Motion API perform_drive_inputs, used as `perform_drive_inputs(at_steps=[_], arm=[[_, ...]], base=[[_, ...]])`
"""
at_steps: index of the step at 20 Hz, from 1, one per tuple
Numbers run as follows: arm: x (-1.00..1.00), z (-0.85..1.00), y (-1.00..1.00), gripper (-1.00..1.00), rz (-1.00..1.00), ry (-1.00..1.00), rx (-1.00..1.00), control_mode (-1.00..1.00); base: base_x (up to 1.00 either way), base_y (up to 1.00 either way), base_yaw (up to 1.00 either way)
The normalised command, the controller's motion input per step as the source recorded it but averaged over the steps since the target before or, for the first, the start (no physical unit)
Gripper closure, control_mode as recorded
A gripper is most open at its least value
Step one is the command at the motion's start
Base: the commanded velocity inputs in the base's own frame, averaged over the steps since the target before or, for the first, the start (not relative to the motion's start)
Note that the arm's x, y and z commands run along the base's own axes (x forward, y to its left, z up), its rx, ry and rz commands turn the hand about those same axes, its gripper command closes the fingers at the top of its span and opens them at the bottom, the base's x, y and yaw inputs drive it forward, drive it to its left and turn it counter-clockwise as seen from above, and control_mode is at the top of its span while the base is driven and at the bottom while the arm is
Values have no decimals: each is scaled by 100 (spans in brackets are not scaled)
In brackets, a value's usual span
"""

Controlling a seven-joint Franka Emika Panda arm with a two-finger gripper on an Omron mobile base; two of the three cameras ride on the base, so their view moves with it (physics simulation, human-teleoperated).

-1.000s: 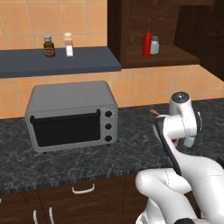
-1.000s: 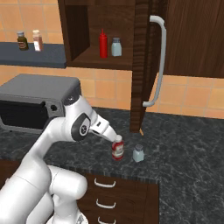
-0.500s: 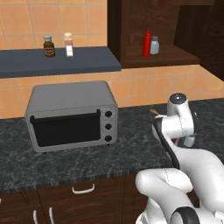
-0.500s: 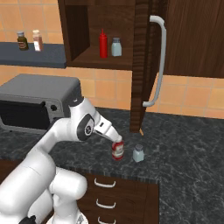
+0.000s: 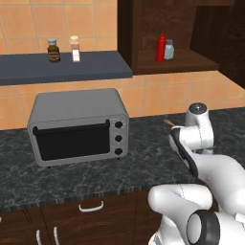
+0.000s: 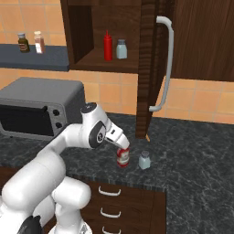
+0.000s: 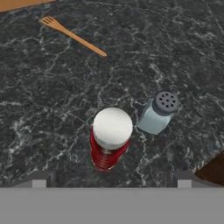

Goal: Put the shaker and condiment bottle from the counter next to their counterparts in the cabinet.

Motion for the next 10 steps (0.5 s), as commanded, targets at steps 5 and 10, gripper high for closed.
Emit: perform_drive_inputs(at_steps=[5, 10], arm=[[9, -12, -5, -100, 0, 0, 0, -100], [11, -13, 0, -100, 0, 0, 0, -100]], base=[[0, 0, 0], [0, 0, 0]])
